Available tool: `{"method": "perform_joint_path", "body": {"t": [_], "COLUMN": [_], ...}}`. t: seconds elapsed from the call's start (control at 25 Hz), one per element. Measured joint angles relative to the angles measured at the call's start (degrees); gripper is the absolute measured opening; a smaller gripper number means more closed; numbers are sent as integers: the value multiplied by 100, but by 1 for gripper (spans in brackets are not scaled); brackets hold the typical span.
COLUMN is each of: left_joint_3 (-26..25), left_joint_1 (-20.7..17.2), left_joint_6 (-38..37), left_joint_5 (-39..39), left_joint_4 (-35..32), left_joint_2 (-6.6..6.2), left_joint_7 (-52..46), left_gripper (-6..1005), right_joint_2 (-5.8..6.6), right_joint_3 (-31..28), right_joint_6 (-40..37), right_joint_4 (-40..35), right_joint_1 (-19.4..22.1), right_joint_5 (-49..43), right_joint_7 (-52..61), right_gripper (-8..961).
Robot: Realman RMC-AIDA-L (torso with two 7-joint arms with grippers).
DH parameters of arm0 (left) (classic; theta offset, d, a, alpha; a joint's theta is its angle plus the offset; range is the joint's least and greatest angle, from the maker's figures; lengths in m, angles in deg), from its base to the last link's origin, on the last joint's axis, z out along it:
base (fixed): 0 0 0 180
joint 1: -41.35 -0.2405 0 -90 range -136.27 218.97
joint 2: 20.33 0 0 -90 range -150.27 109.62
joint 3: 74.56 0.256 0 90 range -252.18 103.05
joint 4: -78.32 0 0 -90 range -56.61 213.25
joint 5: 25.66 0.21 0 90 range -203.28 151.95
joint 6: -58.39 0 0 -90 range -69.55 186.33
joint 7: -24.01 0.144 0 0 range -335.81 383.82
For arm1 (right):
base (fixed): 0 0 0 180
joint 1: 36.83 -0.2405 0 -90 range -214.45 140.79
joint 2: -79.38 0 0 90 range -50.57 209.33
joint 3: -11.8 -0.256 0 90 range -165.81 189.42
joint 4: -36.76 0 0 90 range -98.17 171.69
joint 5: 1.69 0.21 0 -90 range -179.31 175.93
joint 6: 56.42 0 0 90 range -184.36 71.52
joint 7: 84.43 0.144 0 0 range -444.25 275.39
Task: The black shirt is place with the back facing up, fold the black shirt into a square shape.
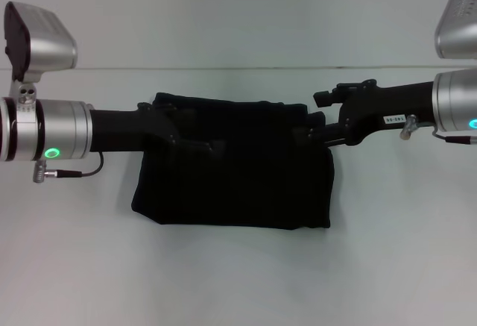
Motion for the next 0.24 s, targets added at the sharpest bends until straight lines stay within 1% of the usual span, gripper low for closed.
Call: {"method": "perform_joint_path", "body": {"t": [0.24], "left_joint_3": [12], "left_joint_1": [-26], "left_joint_6": [-58], "left_joint_5": [6], "left_joint_4": [28], "left_joint_2": [7], "left_joint_7": [-71], "left_gripper": [947], "right_joint_2": [-82], "right_joint_3": [18], "right_joint_6": [155], "right_joint_4": [64], "right_joint_1": [0], "right_joint_5": [-42], "right_joint_7": [3], "right_gripper": [915]}}
